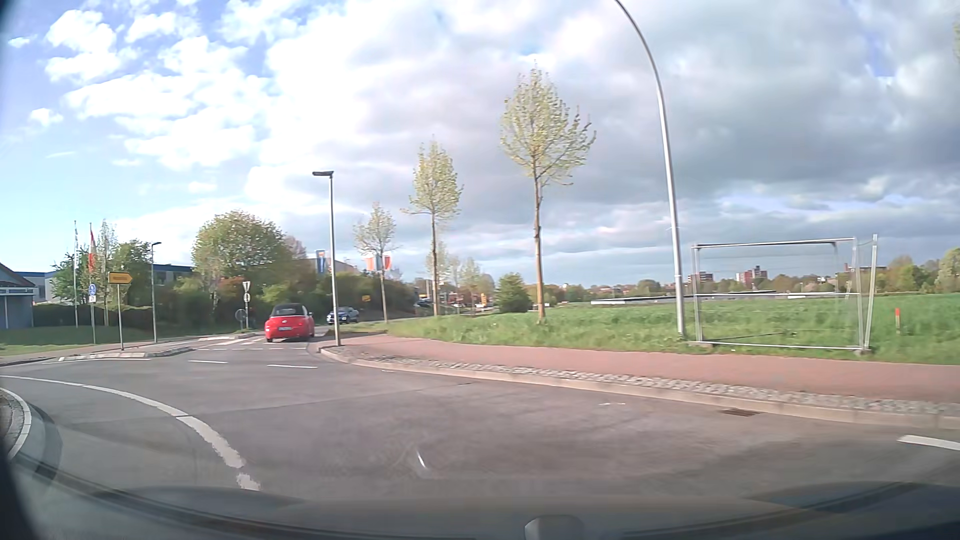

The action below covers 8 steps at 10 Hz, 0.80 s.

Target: Follow the waypoints while adhering to traffic rules and regulations

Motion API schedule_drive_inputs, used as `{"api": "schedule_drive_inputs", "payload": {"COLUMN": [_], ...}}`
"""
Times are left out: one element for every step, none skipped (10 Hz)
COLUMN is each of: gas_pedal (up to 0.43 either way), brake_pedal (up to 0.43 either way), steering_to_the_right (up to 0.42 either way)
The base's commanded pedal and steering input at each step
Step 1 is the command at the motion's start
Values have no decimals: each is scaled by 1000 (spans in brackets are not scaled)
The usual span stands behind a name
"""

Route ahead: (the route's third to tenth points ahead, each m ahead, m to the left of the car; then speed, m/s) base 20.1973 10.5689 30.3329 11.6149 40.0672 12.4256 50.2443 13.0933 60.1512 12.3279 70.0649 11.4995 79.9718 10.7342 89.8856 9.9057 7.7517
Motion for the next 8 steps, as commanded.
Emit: {"api": "schedule_drive_inputs", "payload": {"gas_pedal": [157, 197, 209, 209, 209, 209, 209, 209], "brake_pedal": [6, 0, 0, 6, 0, 0, 0, 0], "steering_to_the_right": [-287, -277, -260, -240, -222, -201, -196, -194]}}
